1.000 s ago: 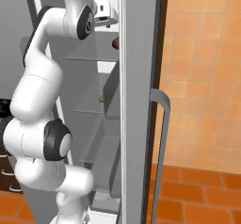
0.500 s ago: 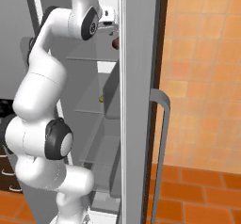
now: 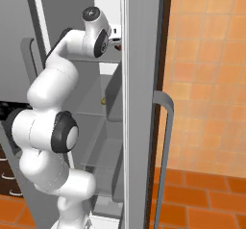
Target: Place one potato and one chicken drumstick in each tupperware on the nearby counter, to pack two identical lunches.
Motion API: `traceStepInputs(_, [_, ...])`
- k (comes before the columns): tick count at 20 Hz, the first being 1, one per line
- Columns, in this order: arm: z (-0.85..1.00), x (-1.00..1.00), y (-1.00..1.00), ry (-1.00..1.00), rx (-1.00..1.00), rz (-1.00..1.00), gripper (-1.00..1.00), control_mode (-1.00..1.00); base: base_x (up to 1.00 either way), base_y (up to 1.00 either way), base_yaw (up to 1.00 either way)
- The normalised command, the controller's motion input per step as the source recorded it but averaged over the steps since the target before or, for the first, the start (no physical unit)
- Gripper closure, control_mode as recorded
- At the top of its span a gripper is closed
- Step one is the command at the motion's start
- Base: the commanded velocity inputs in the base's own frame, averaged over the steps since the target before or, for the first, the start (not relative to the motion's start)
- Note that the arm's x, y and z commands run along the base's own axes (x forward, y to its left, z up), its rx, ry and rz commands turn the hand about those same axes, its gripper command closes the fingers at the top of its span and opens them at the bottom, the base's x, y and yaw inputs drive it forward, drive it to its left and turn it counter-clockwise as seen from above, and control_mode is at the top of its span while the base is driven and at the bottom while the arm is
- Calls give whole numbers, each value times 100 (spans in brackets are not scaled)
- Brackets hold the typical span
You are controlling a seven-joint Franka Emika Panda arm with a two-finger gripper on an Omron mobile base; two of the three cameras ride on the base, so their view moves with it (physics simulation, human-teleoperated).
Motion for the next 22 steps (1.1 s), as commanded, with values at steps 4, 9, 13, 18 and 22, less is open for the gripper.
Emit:
traceStepInputs(4, [7,56,-2,0,0,-10,-100,-100,0,0,0])
traceStepInputs(9, [0,48,-5,0,5,-6,-100,-100,0,0,0])
traceStepInputs(13, [0,53,-13,1,9,0,-100,-100,0,0,0])
traceStepInputs(18, [-2,49,-21,1,6,0,-100,-100,0,0,0])
traceStepInputs(22, [-76,12,38,18,0,6,100,-100,0,0,0])
